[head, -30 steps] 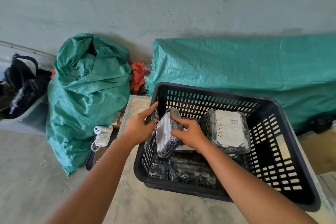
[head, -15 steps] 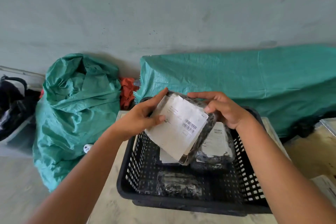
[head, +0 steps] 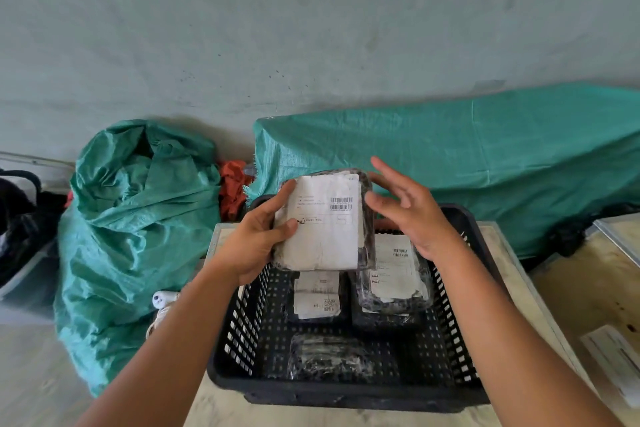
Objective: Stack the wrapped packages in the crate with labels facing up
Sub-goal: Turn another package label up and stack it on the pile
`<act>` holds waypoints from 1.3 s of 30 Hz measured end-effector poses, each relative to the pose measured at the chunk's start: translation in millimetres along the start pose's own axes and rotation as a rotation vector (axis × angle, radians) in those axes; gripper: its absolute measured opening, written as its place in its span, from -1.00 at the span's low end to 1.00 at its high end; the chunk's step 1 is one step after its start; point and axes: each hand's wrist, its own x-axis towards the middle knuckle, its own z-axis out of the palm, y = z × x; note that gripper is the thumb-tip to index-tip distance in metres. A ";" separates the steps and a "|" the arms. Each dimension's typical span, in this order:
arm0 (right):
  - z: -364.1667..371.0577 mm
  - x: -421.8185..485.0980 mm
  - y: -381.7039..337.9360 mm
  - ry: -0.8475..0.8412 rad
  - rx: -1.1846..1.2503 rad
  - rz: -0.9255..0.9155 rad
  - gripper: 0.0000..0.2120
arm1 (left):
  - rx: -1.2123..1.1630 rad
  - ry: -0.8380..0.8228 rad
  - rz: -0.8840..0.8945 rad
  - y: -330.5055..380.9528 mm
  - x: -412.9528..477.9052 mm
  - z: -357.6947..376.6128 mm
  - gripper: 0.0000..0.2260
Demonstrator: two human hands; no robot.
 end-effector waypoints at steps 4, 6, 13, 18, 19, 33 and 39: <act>10.9 -9.8 22.4 -0.068 -0.228 -0.012 -0.13 | 0.067 0.030 -0.055 -15.2 9.0 -6.6 -0.41; 18.0 -9.4 35.6 -0.081 -0.357 0.064 0.02 | 0.178 0.033 -0.093 -25.8 13.9 -10.6 -0.41; 42.4 5.4 99.7 -0.194 -0.598 0.383 0.25 | 0.633 0.110 -0.289 -85.9 24.7 -21.7 -0.36; 49.4 16.9 132.7 -0.287 -0.764 0.448 0.31 | 0.707 0.141 -0.380 -125.8 31.1 -30.4 -0.32; 50.0 20.3 136.4 -0.302 -0.791 0.459 0.31 | 0.704 0.149 -0.396 -131.0 34.2 -32.9 -0.31; 82.8 51.0 168.0 -0.413 -1.059 0.667 0.26 | 0.698 0.286 -0.356 -182.8 54.3 -59.7 -0.32; 90.4 50.6 169.2 -0.415 -1.167 0.715 0.11 | 0.820 0.213 -0.384 -194.5 67.5 -63.1 -0.32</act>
